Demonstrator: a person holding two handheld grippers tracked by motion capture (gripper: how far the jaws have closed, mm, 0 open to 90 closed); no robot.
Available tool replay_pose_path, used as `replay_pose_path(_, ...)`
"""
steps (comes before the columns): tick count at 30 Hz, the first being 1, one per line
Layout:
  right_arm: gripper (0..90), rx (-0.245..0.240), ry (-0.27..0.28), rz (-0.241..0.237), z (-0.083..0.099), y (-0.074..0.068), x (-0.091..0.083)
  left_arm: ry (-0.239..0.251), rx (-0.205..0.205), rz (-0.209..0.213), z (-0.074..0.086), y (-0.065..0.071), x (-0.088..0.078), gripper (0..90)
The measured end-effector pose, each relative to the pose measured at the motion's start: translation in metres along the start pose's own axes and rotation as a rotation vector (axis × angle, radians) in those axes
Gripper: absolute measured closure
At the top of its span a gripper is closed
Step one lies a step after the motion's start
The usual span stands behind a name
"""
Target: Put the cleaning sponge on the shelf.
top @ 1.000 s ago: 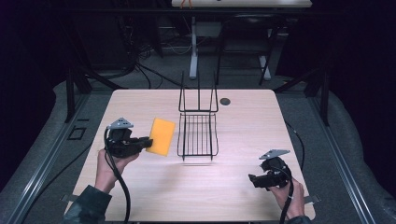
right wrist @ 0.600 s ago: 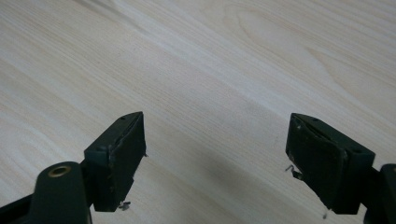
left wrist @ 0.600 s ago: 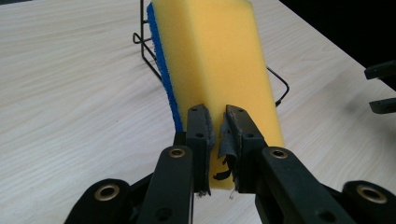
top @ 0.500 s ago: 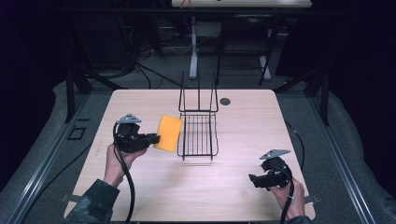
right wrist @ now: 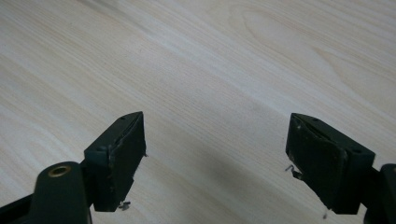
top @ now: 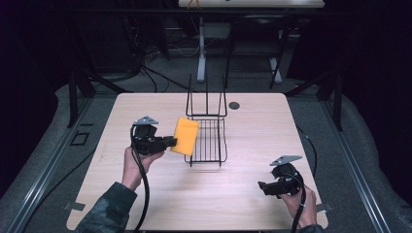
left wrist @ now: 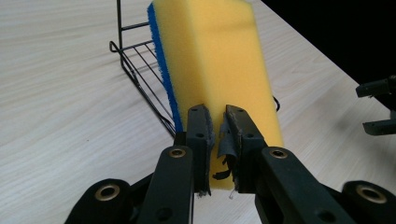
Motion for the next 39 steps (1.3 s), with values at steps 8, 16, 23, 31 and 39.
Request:
replay_pose_path(8,19.4,-0.003,-0.004,0.003,0.000,0.000,0.000,0.005,-0.032,0.013,-0.002,-0.002,0.013,80.5)
replay_pose_path(16,19.4,-0.005,-0.007,-0.002,0.001,0.000,0.000,-0.008,-0.064,0.037,-0.003,0.000,0.028,80.6)
replay_pose_path(23,19.4,0.005,-0.003,0.000,0.002,0.003,0.000,0.003,-0.101,0.046,-0.004,-0.002,0.038,80.6)
replay_pose_path(31,19.4,-0.004,-0.008,-0.002,0.001,0.001,0.000,-0.010,-0.095,0.043,-0.001,0.007,0.057,80.5)
replay_pose_path(39,19.4,0.000,-0.011,-0.002,0.002,0.000,0.001,-0.024,-0.116,0.022,0.002,0.011,0.070,80.6)
Point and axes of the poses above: each handheld gripper's, and its own axes: x roughly forward along the jaws, z roughly out of its underside, y roughly to its right, the point moved 8 cm from there along x, roughly forward along the jaws
